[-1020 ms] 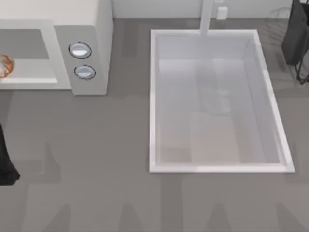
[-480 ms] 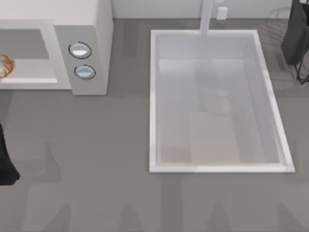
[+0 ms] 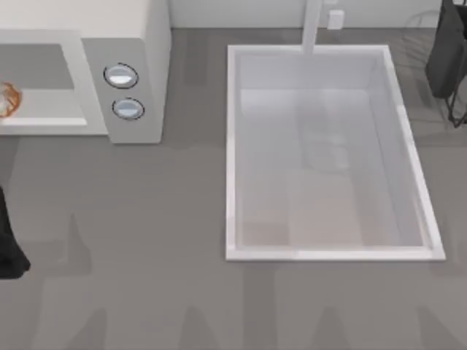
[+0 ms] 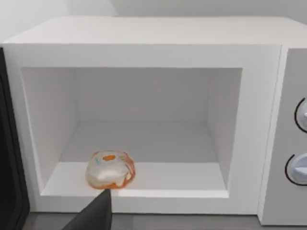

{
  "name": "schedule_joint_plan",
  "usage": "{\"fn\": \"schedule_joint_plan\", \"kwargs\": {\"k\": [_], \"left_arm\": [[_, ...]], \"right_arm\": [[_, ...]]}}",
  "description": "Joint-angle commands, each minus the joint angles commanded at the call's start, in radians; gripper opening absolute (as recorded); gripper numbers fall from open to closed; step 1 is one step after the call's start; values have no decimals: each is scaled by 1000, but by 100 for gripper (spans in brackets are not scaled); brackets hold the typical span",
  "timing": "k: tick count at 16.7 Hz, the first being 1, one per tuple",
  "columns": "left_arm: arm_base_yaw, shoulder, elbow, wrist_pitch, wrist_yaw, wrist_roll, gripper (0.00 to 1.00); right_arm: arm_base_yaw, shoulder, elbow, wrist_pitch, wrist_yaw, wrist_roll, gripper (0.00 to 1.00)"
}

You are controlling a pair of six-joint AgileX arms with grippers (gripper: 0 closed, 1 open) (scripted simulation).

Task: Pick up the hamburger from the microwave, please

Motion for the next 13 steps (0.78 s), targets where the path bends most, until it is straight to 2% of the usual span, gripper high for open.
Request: {"fn": "schedule_joint_plan", "kwargs": {"k": [6, 13], "left_arm": [[23, 255, 102, 116, 26, 10, 100], [79, 863, 345, 391, 89, 35, 100]], "right_arm": [[0, 0, 0, 0, 0, 0, 100], [0, 0, 0, 0, 0, 0, 100]]}}
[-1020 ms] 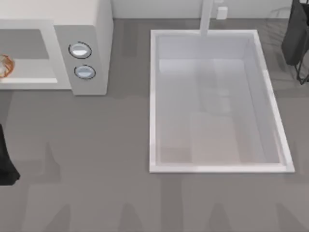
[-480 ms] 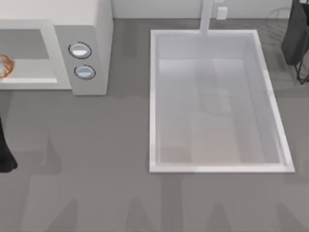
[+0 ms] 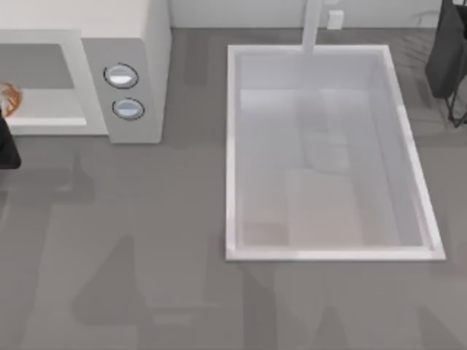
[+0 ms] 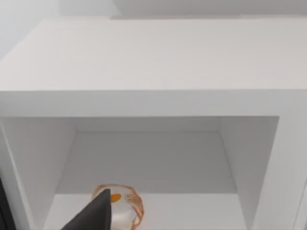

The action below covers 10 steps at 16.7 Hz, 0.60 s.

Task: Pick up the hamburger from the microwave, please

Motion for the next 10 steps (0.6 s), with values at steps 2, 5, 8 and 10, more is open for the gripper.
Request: {"fn": "schedule_joint_plan", "kwargs": {"k": [2, 5, 8, 10], "left_arm": [[19, 205, 82, 93, 21, 8, 100], [47, 519, 208, 235, 53, 21, 100], [75, 825, 331, 374, 85, 33, 100], [92, 1015, 407, 460, 104, 41, 100]], "right_arm": [[0, 0, 0, 0, 0, 0, 100], [0, 0, 0, 0, 0, 0, 100], [0, 0, 0, 0, 0, 0, 100], [0, 0, 0, 0, 0, 0, 100]]}}
